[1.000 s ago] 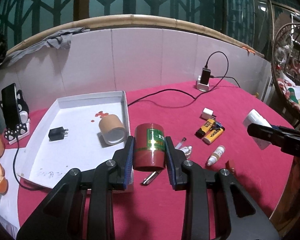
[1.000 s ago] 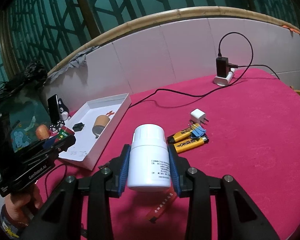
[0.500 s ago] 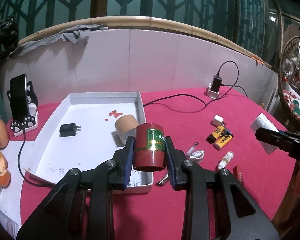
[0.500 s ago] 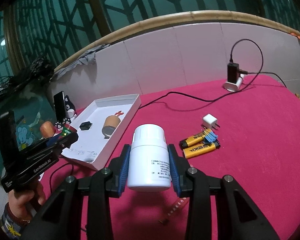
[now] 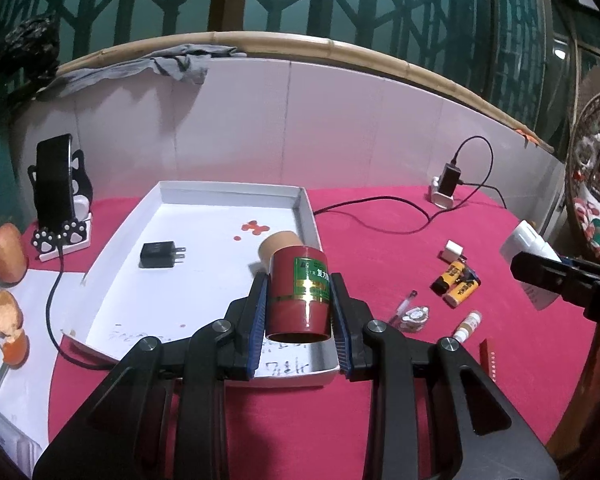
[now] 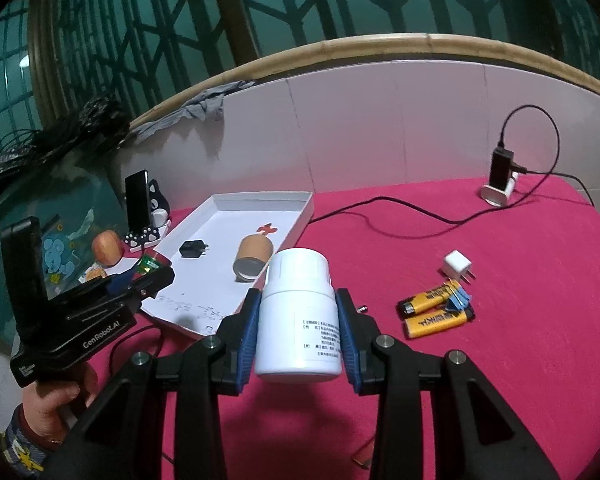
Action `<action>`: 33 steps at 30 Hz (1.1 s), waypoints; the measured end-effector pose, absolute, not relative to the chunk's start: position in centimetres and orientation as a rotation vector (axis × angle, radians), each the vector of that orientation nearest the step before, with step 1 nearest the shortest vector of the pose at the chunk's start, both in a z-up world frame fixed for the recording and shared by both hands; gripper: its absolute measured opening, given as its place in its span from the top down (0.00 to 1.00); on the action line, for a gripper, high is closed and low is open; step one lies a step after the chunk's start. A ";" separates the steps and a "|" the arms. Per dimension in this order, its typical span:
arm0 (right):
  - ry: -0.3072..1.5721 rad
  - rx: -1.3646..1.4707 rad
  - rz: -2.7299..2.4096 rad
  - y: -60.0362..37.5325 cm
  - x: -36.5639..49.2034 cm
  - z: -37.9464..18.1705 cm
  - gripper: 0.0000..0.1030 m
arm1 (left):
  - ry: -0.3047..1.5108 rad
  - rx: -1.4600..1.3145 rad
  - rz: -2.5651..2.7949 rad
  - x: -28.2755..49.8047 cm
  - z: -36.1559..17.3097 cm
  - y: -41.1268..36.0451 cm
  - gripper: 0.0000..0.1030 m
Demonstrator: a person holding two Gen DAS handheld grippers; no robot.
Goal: Organize rigid objects
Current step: 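Carry the can and pill bottle with both grippers over the white tray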
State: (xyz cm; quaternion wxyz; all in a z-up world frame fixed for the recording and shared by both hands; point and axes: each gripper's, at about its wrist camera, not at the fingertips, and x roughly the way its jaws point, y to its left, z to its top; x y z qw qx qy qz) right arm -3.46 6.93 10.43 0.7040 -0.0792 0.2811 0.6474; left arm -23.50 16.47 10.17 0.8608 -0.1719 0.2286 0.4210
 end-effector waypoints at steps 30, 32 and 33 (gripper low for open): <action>0.582 -0.308 1.526 15.8 -8.0 12.9 0.65 | 0.459 -0.374 1.039 -28.6 11.9 24.9 0.72; 0.589 -0.323 1.530 16.9 -8.5 12.8 0.65 | 0.458 -0.394 1.032 -28.7 12.2 26.4 0.72; 0.591 -0.328 1.531 17.3 -8.7 12.7 0.65 | 0.464 -0.404 1.031 -28.7 12.3 27.4 0.72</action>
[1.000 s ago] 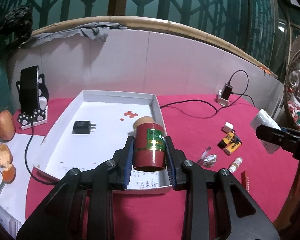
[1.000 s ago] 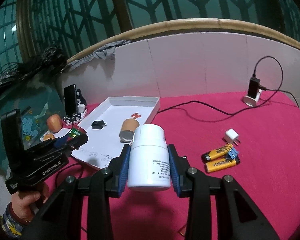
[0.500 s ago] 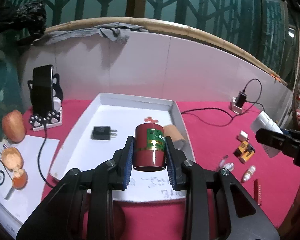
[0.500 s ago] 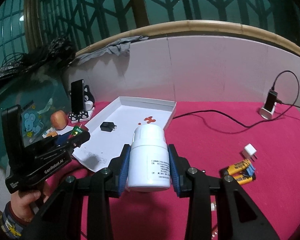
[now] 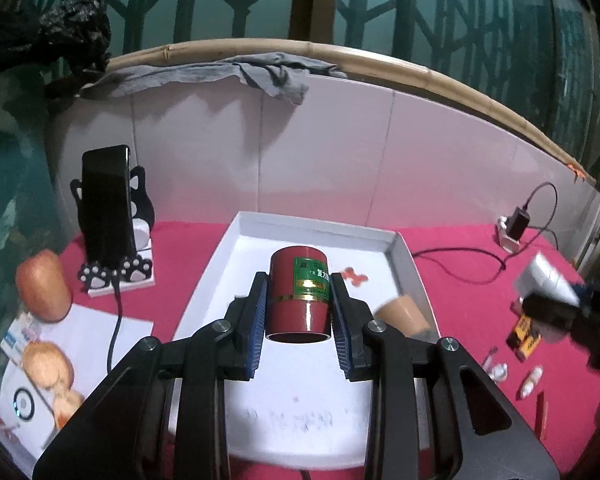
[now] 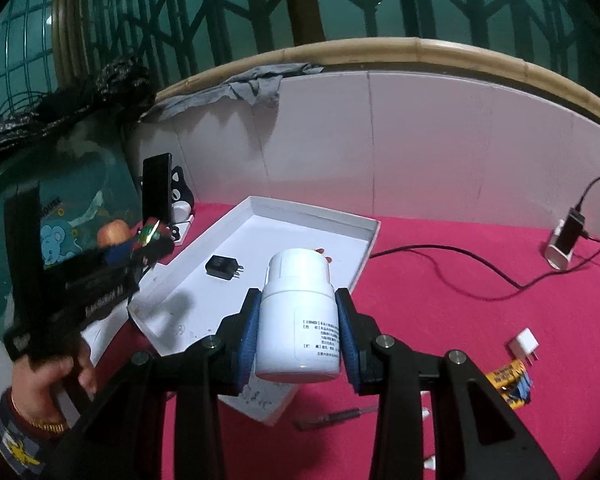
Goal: Organize rigid objects
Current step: 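Carry the can and pill bottle with both grippers over the white tray, then open both grippers to set the can and bottle in the tray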
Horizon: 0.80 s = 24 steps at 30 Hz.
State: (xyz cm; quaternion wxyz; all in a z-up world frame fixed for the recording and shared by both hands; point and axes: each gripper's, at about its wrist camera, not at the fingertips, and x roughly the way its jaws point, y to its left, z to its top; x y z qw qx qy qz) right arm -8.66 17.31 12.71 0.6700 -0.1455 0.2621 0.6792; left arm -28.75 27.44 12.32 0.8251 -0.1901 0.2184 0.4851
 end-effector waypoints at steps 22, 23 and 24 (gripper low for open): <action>0.727 -0.511 1.535 26.7 -14.4 6.2 0.65 | 0.660 -0.492 1.046 -23.1 6.6 36.9 0.72; 0.730 -0.514 1.533 26.7 -14.5 6.0 0.65 | 0.663 -0.494 1.049 -23.1 6.5 37.0 0.72; 0.732 -0.517 1.532 26.8 -14.6 5.9 0.65 | 0.664 -0.500 1.050 -23.0 6.4 37.1 0.72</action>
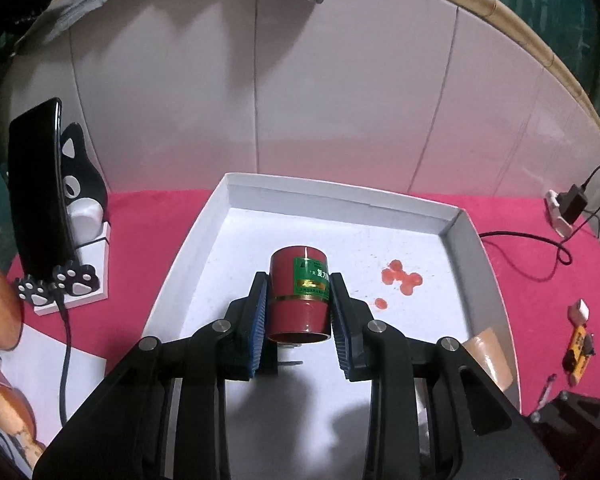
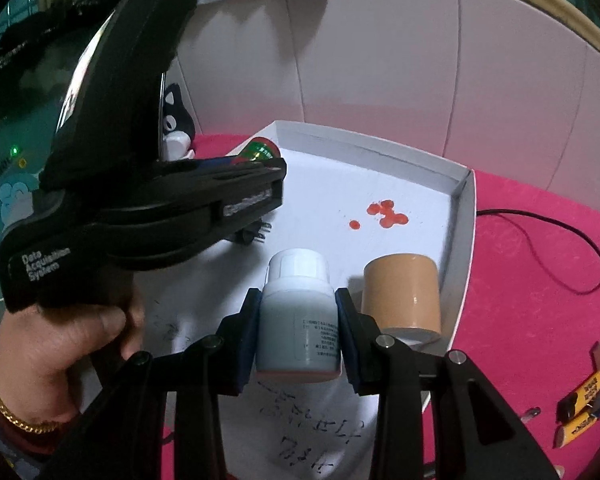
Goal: Organize rigid objects
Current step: 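Open both grippers to set the can and bottle in the tray, then withdraw both grippers from the tray toward the remaining table items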
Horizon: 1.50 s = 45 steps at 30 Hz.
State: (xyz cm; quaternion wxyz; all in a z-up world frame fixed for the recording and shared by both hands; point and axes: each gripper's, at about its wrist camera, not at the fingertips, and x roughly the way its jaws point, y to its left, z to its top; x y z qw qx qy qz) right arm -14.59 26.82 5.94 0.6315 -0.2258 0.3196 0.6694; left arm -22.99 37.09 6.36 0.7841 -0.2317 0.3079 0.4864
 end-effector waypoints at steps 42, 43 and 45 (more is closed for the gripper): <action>0.526 -0.559 1.476 20.5 -16.3 6.9 0.20 | 0.523 -0.295 1.232 -23.6 12.2 31.1 0.00; 0.516 -0.560 1.469 19.9 -16.0 6.9 0.20 | 0.522 -0.295 1.230 -23.7 12.2 30.8 0.00; 0.486 -0.558 1.452 19.0 -15.4 6.9 0.20 | 0.511 -0.292 1.231 -23.7 12.6 29.9 0.00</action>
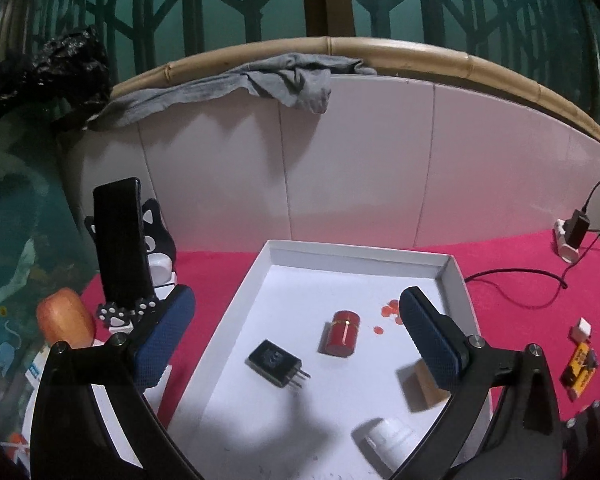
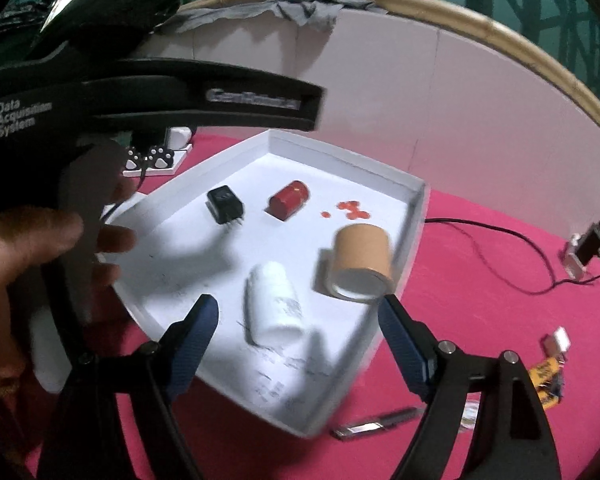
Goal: Organize rigid objects
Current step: 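Withdraw both grippers from the tray toward the remaining table items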
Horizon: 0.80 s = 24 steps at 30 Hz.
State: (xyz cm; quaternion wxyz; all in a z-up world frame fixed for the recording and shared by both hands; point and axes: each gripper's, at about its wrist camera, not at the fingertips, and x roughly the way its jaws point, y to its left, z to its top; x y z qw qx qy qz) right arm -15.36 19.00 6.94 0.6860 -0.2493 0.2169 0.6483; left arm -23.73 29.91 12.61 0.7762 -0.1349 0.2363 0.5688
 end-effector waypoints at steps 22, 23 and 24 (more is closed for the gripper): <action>0.553 -0.320 1.225 7.7 -2.1 8.4 0.20 | 0.482 -0.167 1.077 -18.3 15.5 19.8 0.00; 0.564 -0.312 1.202 7.0 -1.1 8.2 0.20 | 0.481 -0.175 1.062 -18.2 15.5 19.4 0.00; 0.575 -0.302 1.181 6.4 -0.3 7.9 0.20 | 0.477 -0.187 1.040 -18.2 15.4 19.1 0.00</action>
